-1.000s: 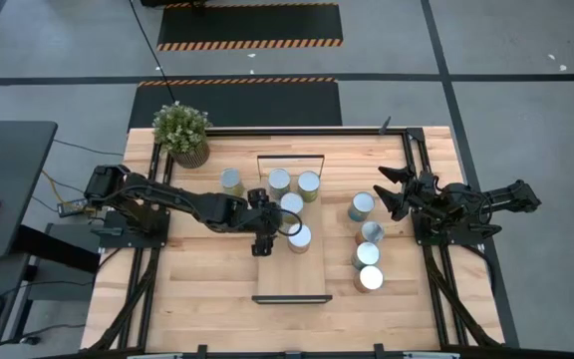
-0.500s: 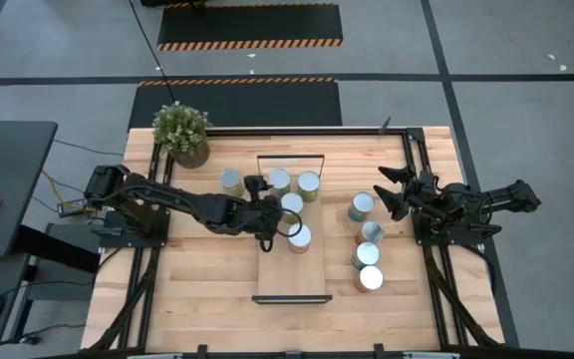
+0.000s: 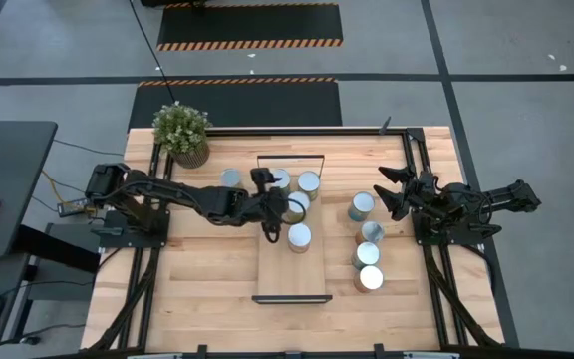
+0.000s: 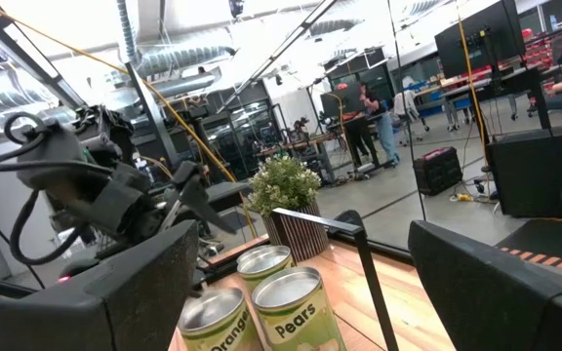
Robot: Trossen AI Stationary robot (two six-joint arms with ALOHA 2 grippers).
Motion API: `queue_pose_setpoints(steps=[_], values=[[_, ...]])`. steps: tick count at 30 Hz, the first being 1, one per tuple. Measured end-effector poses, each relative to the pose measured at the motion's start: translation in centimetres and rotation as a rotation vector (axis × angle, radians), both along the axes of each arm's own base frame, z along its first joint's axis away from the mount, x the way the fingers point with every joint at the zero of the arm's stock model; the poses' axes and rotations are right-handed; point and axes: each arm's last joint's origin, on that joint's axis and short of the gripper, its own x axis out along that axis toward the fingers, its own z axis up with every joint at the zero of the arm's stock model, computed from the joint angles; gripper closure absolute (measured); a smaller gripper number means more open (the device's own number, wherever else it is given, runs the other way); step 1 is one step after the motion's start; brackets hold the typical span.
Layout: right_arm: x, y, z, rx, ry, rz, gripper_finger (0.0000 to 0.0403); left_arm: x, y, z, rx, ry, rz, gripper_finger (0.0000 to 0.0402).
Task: Pick and place cans onto a shelf
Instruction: Put the bottom canned oranges on the shelf
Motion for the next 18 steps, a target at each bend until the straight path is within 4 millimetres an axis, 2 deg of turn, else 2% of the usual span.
queue_pose_setpoints(steps=[9, 18], values=[[0.0, 0.0, 0.0, 0.000, 0.000, 0.000, 0.0025, 0.0, 0.3, 0.0, 0.059, 0.035, -0.011, 0.0021], [0.0, 0.0, 0.0, 0.000, 0.000, 0.000, 0.0025, 0.5, 2.2, -0.5, -0.009, 0.037, -0.017, 0.0021]])
